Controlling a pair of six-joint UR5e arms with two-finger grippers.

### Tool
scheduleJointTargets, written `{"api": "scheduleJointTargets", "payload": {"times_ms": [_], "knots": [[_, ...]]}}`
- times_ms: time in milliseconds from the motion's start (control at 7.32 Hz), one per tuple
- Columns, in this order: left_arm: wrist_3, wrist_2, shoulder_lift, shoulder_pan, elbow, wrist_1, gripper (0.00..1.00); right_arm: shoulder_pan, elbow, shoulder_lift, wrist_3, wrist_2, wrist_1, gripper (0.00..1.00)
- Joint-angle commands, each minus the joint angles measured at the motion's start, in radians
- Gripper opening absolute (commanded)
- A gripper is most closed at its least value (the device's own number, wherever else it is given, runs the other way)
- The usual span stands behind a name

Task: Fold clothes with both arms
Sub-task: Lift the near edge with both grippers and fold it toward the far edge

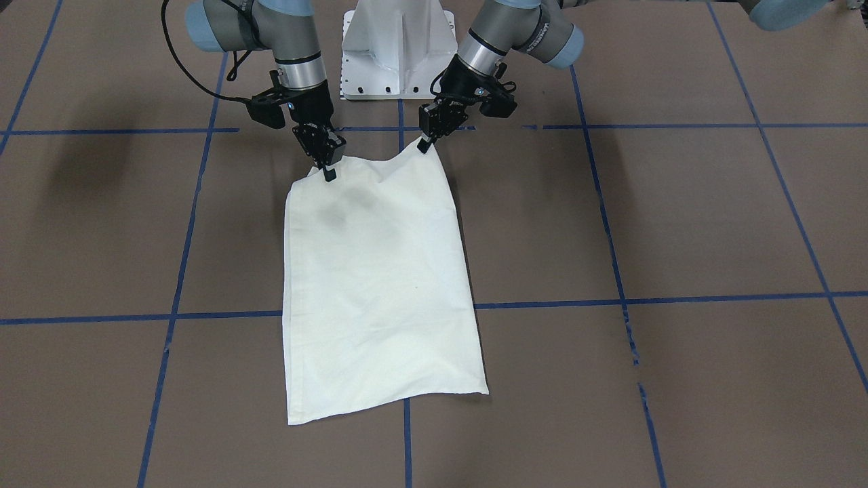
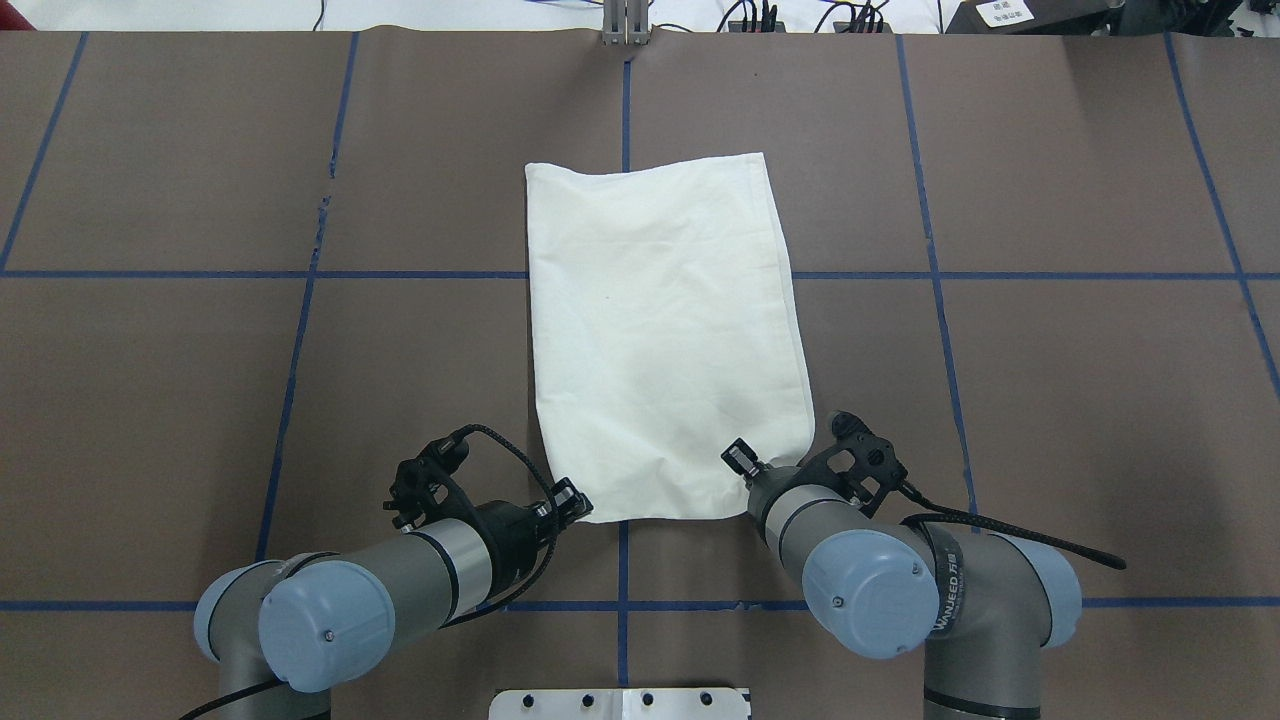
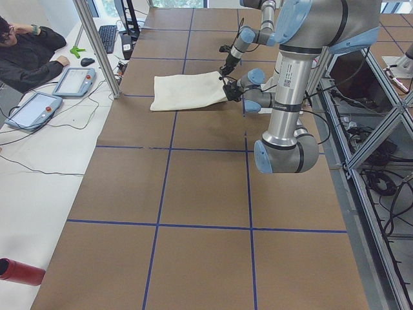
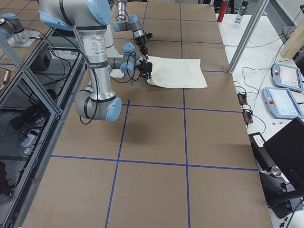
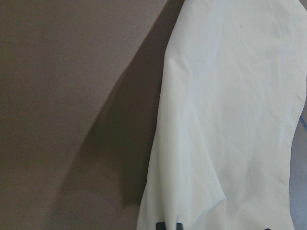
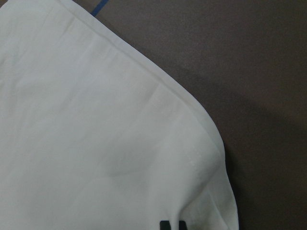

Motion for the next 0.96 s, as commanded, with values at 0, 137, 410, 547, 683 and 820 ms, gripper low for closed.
{"api": "scheduleJointTargets", "payload": {"times_ms": [0,137,410,547,683,820], "knots": [[0.045,-0.006,0.0,-0.003,-0.022,0.008,0.0,-0.001,0.019,-0.002,0.0,0.001,0.001,0.0],[0.126,-0.012,0.02,-0.012,-0.121,0.044,0.0,0.002,0.077,-0.007,-0.001,0.004,-0.005,0.0],[0.135,-0.05,0.034,-0.009,-0.369,0.328,0.0,-0.004,0.275,-0.033,-0.001,0.013,-0.125,0.0],[0.118,-0.057,0.032,0.0,-0.454,0.427,0.0,-0.049,0.406,-0.033,0.002,0.015,-0.251,0.0],[0.096,-0.058,0.031,0.003,-0.509,0.49,0.0,-0.094,0.492,-0.028,0.006,0.015,-0.333,0.0],[0.096,-0.08,0.029,0.006,-0.551,0.556,0.0,-0.111,0.522,-0.024,0.008,0.013,-0.355,0.0]]}}
